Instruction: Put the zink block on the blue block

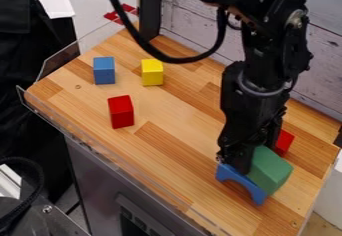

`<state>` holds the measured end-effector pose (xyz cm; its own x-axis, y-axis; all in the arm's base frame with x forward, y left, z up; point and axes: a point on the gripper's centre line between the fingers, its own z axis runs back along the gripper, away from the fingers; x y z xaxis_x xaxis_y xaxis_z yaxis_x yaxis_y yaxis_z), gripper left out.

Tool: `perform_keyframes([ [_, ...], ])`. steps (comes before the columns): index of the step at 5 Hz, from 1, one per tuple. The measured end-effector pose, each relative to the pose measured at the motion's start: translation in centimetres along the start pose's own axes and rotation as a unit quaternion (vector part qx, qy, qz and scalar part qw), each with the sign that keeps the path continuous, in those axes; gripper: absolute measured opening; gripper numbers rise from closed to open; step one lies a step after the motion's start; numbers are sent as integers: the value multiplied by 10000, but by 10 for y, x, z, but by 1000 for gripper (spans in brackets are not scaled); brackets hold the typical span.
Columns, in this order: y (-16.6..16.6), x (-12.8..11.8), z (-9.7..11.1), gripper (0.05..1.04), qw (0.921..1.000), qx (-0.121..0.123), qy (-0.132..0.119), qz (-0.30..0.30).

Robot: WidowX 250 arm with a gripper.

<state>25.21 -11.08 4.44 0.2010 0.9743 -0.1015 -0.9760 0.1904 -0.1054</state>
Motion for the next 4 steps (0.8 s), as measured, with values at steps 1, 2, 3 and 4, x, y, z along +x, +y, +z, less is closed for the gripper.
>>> perform_keyframes([
  [1, -1, 0, -5, 918, 9999, -24, 155, -28],
  [2, -2, 1, -6, 1001, 9997, -49, 226, -73],
  [3, -1, 6, -8, 999, 9997, -45, 213, -60],
  [4, -2, 16, 3, 999, 9993, -5, 56, -359],
])
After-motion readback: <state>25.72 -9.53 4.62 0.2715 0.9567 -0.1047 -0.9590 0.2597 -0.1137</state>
